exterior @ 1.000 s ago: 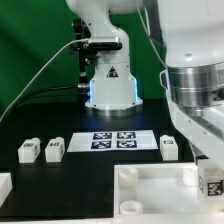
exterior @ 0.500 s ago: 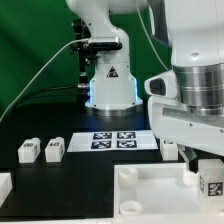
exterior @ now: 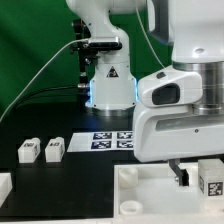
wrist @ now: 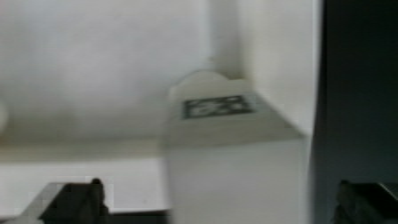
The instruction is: Assemble one leg
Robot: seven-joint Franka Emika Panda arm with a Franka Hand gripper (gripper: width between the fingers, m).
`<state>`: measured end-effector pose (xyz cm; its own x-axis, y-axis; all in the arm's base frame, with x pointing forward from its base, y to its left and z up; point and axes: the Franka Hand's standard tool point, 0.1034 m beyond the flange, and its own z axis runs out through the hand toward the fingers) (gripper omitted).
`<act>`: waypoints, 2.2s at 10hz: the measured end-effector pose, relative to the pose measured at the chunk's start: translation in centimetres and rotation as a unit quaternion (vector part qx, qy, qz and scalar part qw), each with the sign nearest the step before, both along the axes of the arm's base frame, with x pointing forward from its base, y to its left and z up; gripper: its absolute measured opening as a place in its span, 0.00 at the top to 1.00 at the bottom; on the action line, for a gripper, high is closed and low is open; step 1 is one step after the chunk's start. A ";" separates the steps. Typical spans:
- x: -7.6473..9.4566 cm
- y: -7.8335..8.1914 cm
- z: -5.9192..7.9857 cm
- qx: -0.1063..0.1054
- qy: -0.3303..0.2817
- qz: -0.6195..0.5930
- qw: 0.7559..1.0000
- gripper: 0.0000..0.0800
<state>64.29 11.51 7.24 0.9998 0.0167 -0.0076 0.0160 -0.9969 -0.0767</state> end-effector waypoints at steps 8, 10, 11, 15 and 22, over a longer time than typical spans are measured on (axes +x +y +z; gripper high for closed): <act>0.0 -0.3 0.2 -0.004 0.030 -0.353 0.935 0.63; -0.4 -0.3 0.0 0.001 0.055 -0.565 0.823 0.63; -0.6 -0.6 0.0 0.013 0.060 -0.663 0.746 0.63; -1.0 -0.8 -0.1 0.015 0.081 -0.781 0.619 0.63; -1.2 -0.9 -0.1 0.010 0.088 -0.820 0.566 0.53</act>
Offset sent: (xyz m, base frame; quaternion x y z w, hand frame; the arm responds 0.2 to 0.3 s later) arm 0.0000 0.0000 0.0000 0.0000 0.0000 0.2667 0.9638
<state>63.09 10.57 7.14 -0.3447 -0.9302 -0.1263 -0.9387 0.3403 0.0556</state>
